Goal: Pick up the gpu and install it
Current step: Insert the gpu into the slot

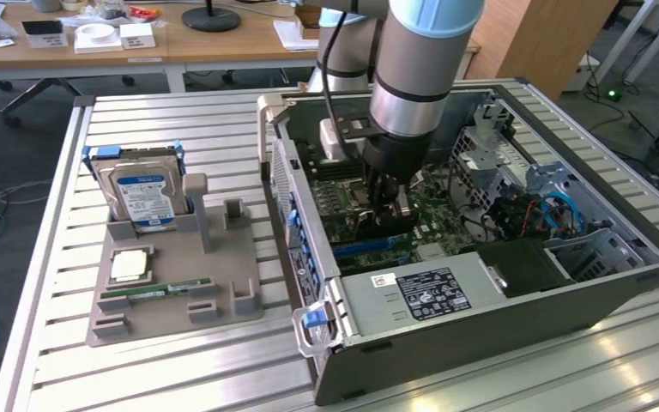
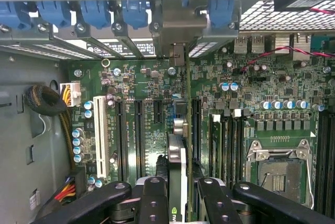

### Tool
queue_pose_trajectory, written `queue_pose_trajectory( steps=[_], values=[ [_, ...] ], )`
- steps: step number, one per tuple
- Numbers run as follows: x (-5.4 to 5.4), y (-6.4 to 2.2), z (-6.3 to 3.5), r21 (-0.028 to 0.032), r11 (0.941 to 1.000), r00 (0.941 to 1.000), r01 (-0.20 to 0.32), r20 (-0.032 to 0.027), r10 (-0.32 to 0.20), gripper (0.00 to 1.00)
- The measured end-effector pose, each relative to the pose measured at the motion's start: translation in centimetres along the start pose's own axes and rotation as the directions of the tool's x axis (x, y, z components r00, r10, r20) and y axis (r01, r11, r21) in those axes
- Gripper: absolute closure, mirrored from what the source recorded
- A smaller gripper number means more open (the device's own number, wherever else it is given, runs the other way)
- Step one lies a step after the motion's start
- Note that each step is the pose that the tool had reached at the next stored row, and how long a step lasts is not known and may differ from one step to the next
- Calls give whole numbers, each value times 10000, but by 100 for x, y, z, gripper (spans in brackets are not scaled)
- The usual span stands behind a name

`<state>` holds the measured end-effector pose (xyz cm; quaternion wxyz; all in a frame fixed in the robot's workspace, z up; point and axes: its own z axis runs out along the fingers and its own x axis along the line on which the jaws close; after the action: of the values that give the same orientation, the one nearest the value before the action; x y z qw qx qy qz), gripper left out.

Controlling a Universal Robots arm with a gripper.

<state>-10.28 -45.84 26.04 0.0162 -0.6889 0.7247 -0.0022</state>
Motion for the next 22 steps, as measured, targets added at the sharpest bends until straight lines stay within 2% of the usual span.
queue_pose_trajectory(
  steps=[22],
  values=[
    [1,0,61,-3,10000,10000,1,-2,-1,73]
  ],
)
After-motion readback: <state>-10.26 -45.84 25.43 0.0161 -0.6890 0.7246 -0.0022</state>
